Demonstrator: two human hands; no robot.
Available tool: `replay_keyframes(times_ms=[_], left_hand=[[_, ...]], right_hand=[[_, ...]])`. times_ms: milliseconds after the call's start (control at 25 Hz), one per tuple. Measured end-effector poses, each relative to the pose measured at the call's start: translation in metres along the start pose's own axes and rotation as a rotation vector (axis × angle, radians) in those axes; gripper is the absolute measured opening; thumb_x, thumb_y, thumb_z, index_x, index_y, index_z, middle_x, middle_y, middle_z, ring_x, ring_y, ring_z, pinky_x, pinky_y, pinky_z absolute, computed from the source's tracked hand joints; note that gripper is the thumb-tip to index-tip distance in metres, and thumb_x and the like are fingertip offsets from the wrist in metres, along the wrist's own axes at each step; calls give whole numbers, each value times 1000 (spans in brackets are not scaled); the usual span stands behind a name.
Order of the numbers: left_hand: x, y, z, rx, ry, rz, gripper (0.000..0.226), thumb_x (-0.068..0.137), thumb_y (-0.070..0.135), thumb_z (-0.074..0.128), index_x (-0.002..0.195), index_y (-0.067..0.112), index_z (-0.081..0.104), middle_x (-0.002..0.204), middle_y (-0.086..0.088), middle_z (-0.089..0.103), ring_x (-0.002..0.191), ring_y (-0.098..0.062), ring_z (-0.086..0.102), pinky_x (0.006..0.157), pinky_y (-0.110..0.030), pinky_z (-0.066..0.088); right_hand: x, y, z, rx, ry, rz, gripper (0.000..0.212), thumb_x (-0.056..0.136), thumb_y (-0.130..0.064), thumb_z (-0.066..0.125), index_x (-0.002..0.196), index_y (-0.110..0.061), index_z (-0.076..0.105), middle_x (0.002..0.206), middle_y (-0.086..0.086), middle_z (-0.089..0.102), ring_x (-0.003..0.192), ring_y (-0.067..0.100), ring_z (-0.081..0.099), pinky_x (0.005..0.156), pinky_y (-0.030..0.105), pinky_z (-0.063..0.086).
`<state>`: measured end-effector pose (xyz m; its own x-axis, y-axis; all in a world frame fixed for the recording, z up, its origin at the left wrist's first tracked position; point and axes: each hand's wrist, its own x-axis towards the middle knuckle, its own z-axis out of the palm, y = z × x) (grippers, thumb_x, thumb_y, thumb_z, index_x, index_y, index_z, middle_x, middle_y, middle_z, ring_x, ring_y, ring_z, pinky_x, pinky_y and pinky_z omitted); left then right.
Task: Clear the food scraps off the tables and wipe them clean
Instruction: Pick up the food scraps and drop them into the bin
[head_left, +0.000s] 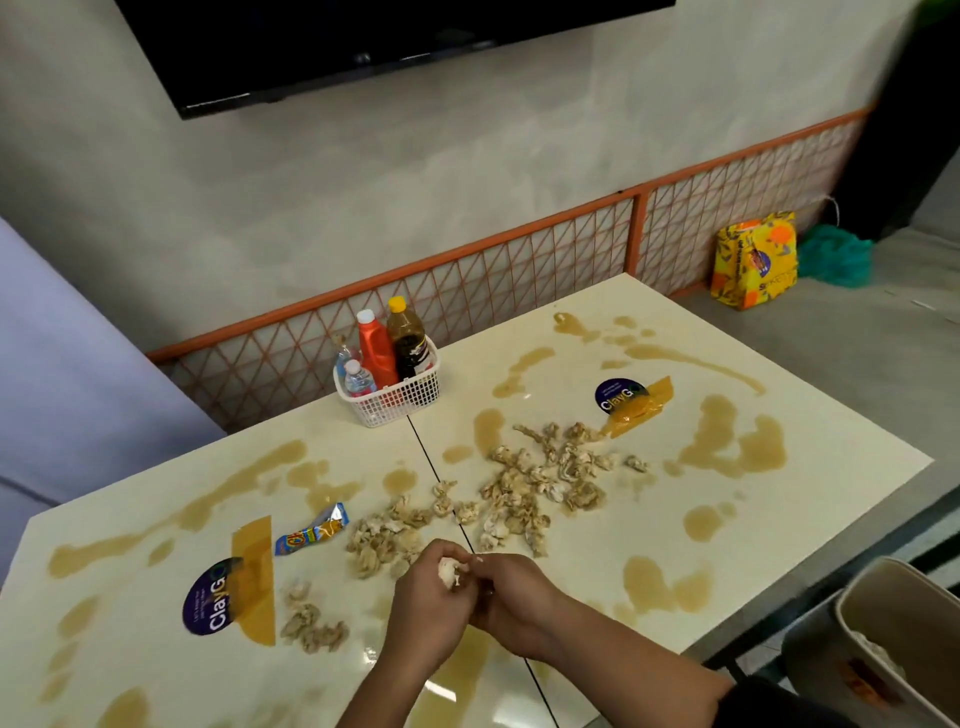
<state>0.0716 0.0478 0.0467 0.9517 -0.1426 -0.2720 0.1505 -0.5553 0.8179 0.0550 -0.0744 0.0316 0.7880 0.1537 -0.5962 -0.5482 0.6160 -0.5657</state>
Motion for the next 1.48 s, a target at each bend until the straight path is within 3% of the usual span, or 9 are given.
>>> replay_keyframes(times_ms=[160, 320, 400, 560, 800, 1000, 1200, 1400, 1480], left_hand=[[-8, 19, 27, -218, -87, 0, 11, 85, 16, 76, 92, 21, 69, 91, 8, 74, 82, -5, 69, 68, -16, 50], [-10, 28, 55, -285, -58, -108, 7, 85, 30, 76, 88, 28, 71, 77, 3, 69, 107, -15, 51, 71, -38, 53], [-10, 29, 63, -314, -57, -134, 6, 84, 30, 75, 84, 26, 70, 55, 7, 52, 52, -16, 34, 52, -30, 39], [-11, 29, 81, -368, -52, -241, 8, 90, 24, 70, 90, 15, 69, 56, 2, 33, 49, -16, 27, 50, -28, 27], [-20, 38, 105, -659, -112, -359, 32, 99, 31, 49, 91, 5, 66, 60, -1, 31, 49, -17, 23, 49, -26, 21], [-23, 49, 130, -729, -173, -361, 36, 93, 14, 39, 110, -9, 61, 62, -3, 36, 54, -18, 25, 56, -32, 20], [-23, 54, 156, -638, -188, -309, 27, 103, 18, 45, 115, 1, 63, 69, -6, 41, 55, -18, 32, 57, -34, 23], [-26, 58, 178, -540, -269, -211, 43, 103, 31, 43, 108, -8, 62, 63, -3, 45, 54, -16, 41, 55, -32, 30], [-29, 63, 186, -497, -293, -225, 50, 102, 39, 41, 96, -7, 59, 58, -5, 45, 48, -19, 41, 51, -29, 28]], right_hand=[[0, -17, -40, 204, 58, 19, 24, 104, 2, 36, 111, 16, 54, 96, 23, 68, 86, 35, 69, 85, 48, 60], [-17, -37, -85, 338, 121, 14, 12, 103, 4, 41, 97, 5, 52, 87, 18, 55, 74, 33, 62, 84, 45, 60], [-28, -45, -113, 351, 127, -15, 11, 100, 8, 43, 102, 10, 54, 97, 24, 57, 84, 40, 69, 73, 41, 64], [-57, -52, -191, 397, 222, -64, 24, 93, 13, 40, 112, 8, 55, 81, 18, 56, 72, 31, 62, 60, 36, 61], [-105, -56, -287, 485, 377, -113, 16, 85, -5, 42, 90, 0, 56, 62, 1, 28, 42, 11, 26, 40, 25, 24], [-126, -52, -352, 487, 589, -194, 28, 107, -11, 33, 128, -7, 51, 61, -2, 24, 48, 10, 20, 38, 23, 19], [-148, -56, -398, 604, 745, -317, 55, 105, 4, 28, 151, -23, 37, 90, 13, 50, 62, 13, 34, 54, 25, 27], [-161, -50, -448, 785, 794, -303, 37, 104, -7, 43, 138, -12, 55, 103, 10, 56, 69, 12, 47, 60, 25, 38], [-163, -54, -463, 849, 757, -326, 33, 100, -3, 48, 130, -8, 60, 125, 15, 56, 97, 20, 61, 78, 31, 52]])
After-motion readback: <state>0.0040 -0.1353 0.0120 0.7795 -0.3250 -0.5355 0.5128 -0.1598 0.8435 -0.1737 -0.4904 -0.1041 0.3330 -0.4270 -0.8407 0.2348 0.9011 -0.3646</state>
